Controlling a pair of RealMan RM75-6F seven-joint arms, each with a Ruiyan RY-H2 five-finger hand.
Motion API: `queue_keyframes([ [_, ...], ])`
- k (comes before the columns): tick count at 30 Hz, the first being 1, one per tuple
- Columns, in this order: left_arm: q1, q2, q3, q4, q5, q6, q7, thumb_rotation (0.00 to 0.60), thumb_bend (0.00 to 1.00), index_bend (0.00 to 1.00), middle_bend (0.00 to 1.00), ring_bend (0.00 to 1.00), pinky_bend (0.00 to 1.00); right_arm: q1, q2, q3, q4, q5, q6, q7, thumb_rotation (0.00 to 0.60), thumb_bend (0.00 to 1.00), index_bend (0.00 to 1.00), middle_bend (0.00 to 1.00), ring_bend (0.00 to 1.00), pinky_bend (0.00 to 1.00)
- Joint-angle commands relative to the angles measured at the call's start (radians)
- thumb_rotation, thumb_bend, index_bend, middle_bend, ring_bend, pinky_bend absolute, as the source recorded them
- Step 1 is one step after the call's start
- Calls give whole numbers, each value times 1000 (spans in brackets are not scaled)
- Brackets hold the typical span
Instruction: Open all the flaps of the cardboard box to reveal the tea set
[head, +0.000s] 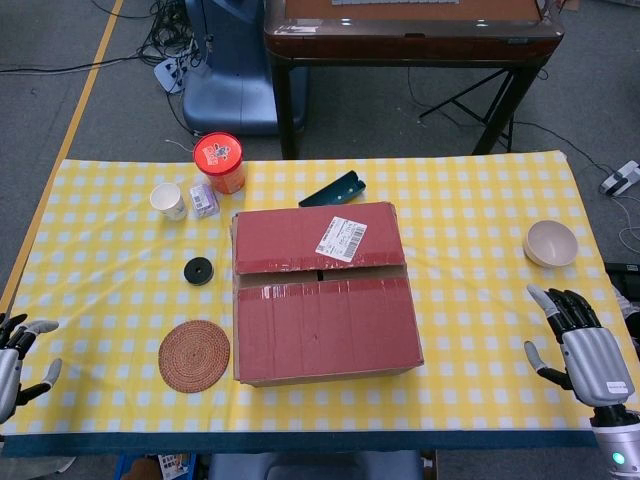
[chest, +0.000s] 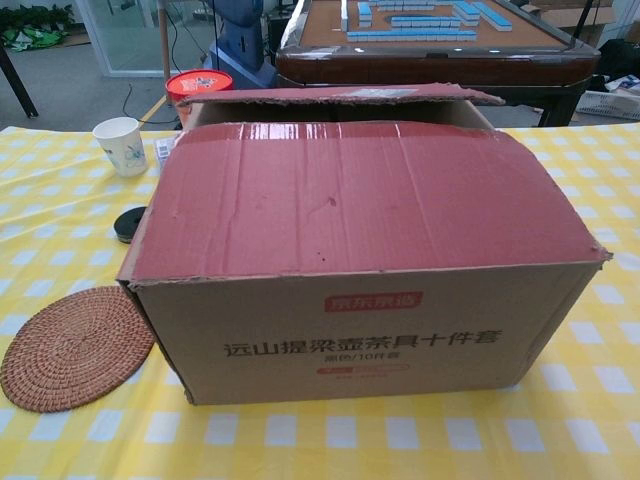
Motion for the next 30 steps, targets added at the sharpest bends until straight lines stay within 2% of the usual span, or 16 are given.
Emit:
queue_keyframes([
  [1,-1,0,1,0,-1,-3,2,600,387,354,286,138,0,-1,-3,1,2,3,2,-3,600,383,62,171,110,93],
  [15,-3,2,2,-1,-3,-8,0,600,388,355,286,139,0,26,11,23,-25,1,-13,-31,600,383,62,171,110,93],
  [23,-3,1,5,0,0,-8,-8,600,388,356,286,138,0,164,42,85,-101,0,-163,-104,600,388,62,171,110,93],
  [30,2,7,7,6,1,-3,-26,600,387,357,286,138,0,312,11,159,-122,53,-317,-122,600,390,62,171,110,93],
])
